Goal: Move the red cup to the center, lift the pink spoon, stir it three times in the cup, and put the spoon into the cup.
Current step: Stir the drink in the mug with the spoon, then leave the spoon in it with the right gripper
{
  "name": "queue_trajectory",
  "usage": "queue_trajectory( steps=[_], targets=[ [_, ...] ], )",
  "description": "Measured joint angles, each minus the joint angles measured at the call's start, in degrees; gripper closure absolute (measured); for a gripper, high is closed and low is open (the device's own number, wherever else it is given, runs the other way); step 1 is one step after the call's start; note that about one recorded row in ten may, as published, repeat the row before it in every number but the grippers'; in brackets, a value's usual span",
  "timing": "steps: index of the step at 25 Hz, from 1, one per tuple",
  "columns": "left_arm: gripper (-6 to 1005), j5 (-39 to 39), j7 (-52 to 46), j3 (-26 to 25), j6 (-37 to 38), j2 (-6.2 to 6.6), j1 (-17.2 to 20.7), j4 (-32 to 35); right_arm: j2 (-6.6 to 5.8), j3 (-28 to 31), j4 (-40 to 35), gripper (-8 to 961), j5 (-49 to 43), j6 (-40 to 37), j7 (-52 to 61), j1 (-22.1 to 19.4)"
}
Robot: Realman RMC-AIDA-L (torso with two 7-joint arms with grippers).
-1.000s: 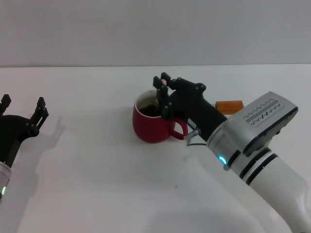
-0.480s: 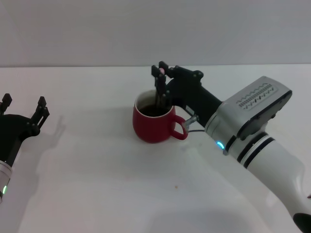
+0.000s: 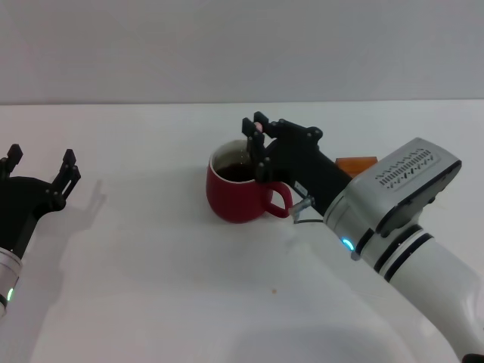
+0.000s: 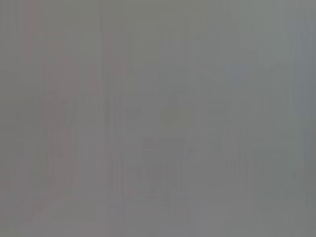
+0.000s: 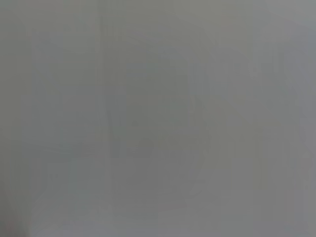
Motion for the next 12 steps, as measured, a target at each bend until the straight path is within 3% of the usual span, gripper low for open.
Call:
queue_trajectory(
  steps=[12],
  targets=[
    [155, 0.0, -0.3, 0.1, 0.0, -0.02, 0.1, 0.0, -0.10, -0.2, 0.9, 762, -0.4, 0.0, 0.1, 1.7]
  ],
)
